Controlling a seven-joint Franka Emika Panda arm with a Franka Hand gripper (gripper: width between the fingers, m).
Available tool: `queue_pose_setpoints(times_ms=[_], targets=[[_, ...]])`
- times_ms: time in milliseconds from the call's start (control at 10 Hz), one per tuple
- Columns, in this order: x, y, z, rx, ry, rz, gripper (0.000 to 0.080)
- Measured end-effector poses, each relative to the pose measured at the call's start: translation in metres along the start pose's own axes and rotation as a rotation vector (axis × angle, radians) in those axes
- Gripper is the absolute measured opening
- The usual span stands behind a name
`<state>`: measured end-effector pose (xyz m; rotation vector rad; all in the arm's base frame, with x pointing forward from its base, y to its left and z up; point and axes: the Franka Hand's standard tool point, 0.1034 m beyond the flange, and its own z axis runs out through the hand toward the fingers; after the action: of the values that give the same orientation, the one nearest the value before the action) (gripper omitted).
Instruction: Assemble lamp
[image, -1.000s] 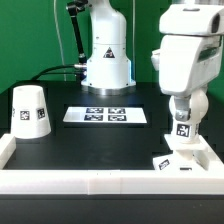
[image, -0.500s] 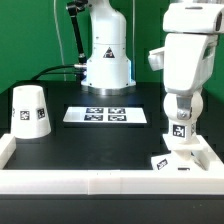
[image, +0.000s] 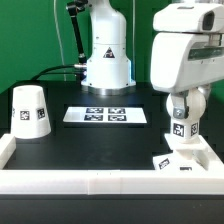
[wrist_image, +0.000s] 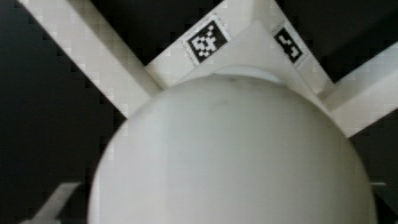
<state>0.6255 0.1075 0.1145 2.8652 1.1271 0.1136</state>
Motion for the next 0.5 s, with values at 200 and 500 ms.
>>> queue_pose_setpoints(times_ms=[200, 500], targets=[[-0.0014, 0.0035, -0.0003, -0.004, 0.001, 0.247, 0.0576], [-0.0046, 0.0084, 0.0001, -0.008, -0.001, 0.494, 0.0576]])
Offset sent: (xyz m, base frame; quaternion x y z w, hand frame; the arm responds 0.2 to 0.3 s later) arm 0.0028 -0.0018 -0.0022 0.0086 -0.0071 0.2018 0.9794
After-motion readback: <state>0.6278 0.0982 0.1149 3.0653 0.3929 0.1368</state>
